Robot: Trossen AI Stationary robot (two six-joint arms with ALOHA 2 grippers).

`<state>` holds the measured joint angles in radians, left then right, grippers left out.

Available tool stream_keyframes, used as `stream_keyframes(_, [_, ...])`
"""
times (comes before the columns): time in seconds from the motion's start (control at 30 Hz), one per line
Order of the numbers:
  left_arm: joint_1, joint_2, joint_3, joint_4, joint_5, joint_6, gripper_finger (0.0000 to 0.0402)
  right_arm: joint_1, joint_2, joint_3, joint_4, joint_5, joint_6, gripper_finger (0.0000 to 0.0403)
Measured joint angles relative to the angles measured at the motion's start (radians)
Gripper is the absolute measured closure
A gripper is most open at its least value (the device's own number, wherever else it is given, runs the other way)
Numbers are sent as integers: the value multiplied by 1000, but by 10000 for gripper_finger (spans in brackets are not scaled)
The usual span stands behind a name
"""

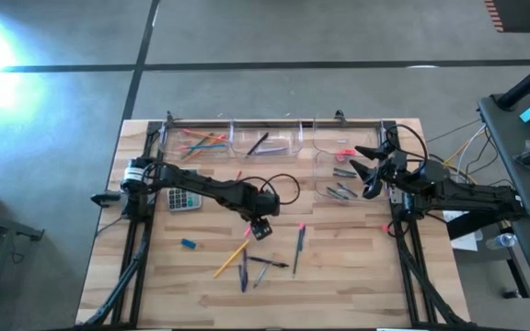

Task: Sort crayons/erasers/pens/pencils in bins
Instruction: Put the pink pencil into the top left transparent bin

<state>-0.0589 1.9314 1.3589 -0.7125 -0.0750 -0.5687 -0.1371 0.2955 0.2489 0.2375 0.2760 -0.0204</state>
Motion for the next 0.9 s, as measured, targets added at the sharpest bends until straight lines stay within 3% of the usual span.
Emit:
stream_keyframes(0.27, [60,17,-2,-30,34,-3,135,0,0,0,1,0,0,184])
stream_keyframes(0.9, [47,58,15,-43,57,-62,136,0,0,0,3,1,-1,184])
